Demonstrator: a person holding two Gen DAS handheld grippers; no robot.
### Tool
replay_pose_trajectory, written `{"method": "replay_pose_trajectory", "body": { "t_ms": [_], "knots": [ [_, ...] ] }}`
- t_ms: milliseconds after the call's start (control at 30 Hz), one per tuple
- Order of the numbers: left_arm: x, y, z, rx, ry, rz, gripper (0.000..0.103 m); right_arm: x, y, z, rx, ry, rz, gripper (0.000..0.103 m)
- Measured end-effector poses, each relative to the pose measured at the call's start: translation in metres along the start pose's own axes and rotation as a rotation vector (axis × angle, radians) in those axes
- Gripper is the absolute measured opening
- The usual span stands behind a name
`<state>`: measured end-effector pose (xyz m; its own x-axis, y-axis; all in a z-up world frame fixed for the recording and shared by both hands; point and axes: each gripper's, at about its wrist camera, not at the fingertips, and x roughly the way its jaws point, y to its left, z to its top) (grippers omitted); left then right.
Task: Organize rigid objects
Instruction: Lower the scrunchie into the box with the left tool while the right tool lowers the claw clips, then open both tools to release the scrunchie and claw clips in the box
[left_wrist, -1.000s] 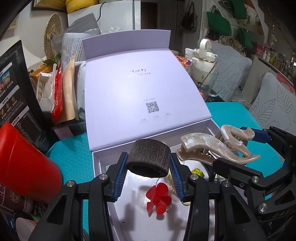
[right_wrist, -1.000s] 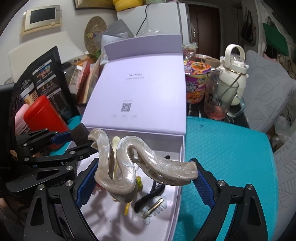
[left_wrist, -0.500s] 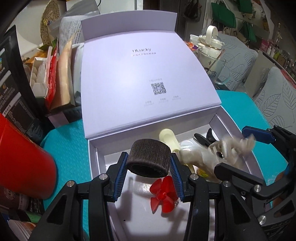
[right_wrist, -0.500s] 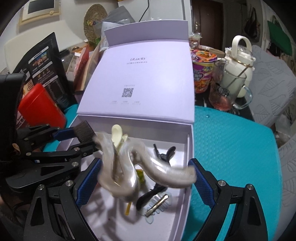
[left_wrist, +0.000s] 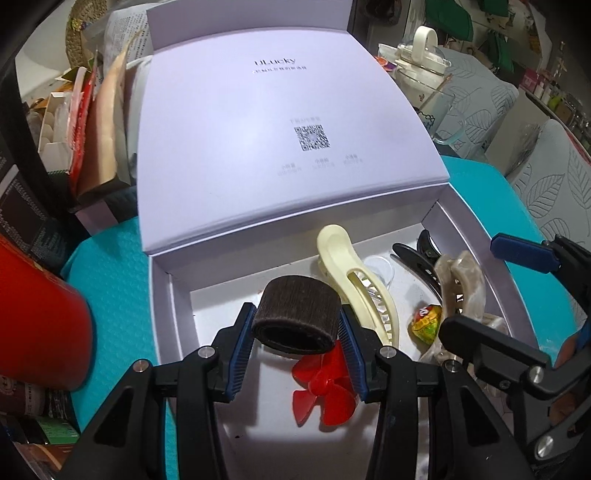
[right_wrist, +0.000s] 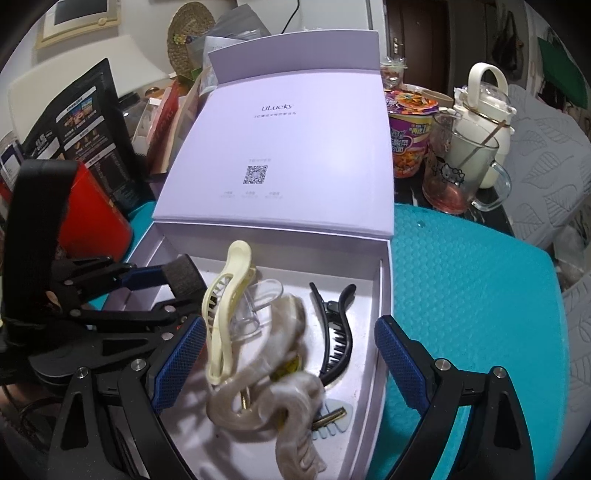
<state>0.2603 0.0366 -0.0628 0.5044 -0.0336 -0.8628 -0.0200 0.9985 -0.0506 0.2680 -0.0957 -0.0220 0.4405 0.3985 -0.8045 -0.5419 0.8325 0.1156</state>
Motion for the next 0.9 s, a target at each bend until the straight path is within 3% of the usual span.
{"method": "replay_pose_trajectory", "body": {
  "t_ms": [333, 367, 467, 500, 900],
  "knots": [
    [-0.013, 0.001, 0.008, -0.016, -0.021, 0.033, 0.045, -0.007, -0.005, 0.001, -0.001, -0.011, -0.039, 0.094],
    [-0.013, 0.001, 0.009, -0.015, -0.025, 0.047, 0.048, -0.008, -0.006, 0.002, 0.001, -0.013, -0.044, 0.094],
    [-0.015, 0.002, 0.008, -0.009, -0.032, 0.078, 0.071, -0.010, -0.006, 0.001, -0.003, -0.014, -0.056, 0.094],
    [-0.016, 0.002, 0.008, -0.011, -0.034, 0.083, 0.072, -0.009, -0.006, 0.001, -0.004, -0.014, -0.056, 0.094],
    [-0.018, 0.006, 0.008, -0.027, -0.026, 0.084, 0.072, -0.008, -0.007, 0.000, 0.000, -0.006, -0.058, 0.094]
  ]
}}
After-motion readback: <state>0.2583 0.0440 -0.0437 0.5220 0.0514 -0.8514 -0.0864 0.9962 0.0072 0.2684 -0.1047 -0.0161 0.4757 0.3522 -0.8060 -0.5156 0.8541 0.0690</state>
